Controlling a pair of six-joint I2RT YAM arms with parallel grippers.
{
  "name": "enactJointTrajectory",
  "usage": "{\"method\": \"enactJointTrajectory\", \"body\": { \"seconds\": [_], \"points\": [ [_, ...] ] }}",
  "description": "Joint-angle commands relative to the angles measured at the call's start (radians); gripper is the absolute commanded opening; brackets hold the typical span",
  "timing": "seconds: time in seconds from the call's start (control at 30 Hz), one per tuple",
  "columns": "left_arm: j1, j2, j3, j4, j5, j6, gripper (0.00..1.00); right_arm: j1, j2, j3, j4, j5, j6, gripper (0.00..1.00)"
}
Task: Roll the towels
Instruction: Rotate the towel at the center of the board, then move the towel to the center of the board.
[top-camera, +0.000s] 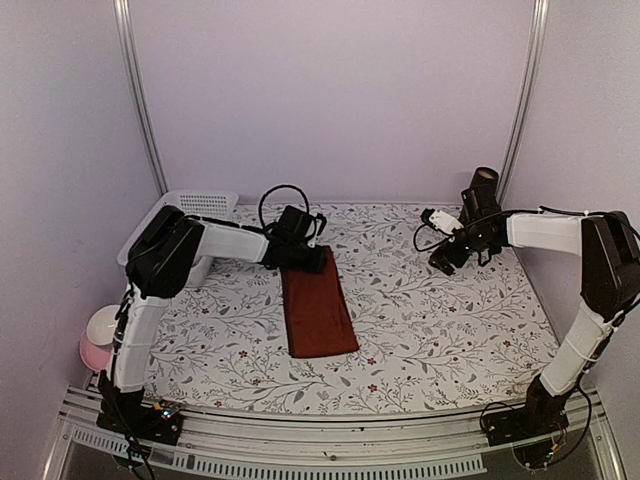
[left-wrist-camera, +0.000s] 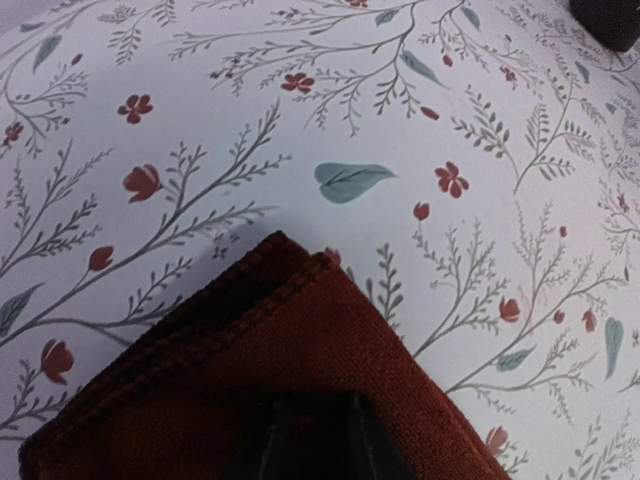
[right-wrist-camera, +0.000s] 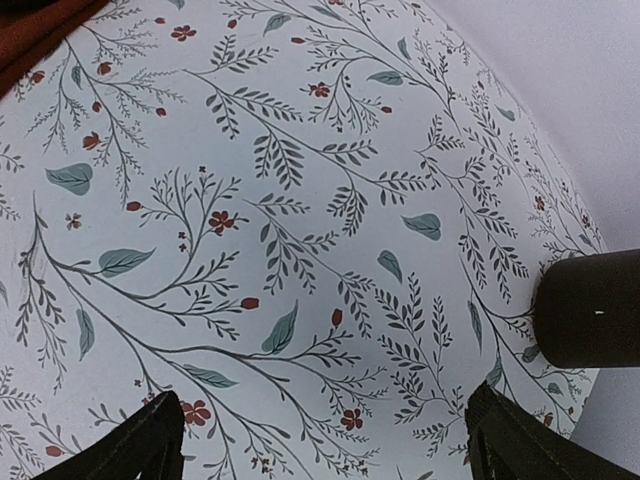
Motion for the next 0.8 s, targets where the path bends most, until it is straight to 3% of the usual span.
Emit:
{"method": "enactJointTrajectory", "body": {
  "seconds": [0.0,0.17,0.27,0.37,0.57,0.77],
  "points": [
    [-0.028,0.124,0.115,-0.035,0.123,0.052,0.23,0.000,-0.023,-0.011,0.024,0.033,-0.004,0.99],
    [-0.027,0.162,0.226,-0.028,0.079,0.039,0.39,-0.002,-0.024,-0.020,0.041,0.056,-0.007,0.99],
    [-0.012,0.092,0.201,0.000,0.050,0.049,0.45,-0.002,-0.039,-0.033,0.054,0.048,-0.012,0.99],
    [-0.002,-0.045,0.128,0.020,0.025,0.082,0.59,-0.002,-0.058,-0.047,0.066,0.021,-0.022,0.99],
    [-0.012,-0.458,-0.223,0.131,0.058,0.168,0.96,-0.002,-0.115,-0.122,0.113,-0.070,-0.087,0.99],
    [-0.046,-0.883,-0.702,0.241,0.168,0.390,0.97,-0.004,-0.165,-0.202,0.145,-0.146,-0.182,0.99]
  ]
}}
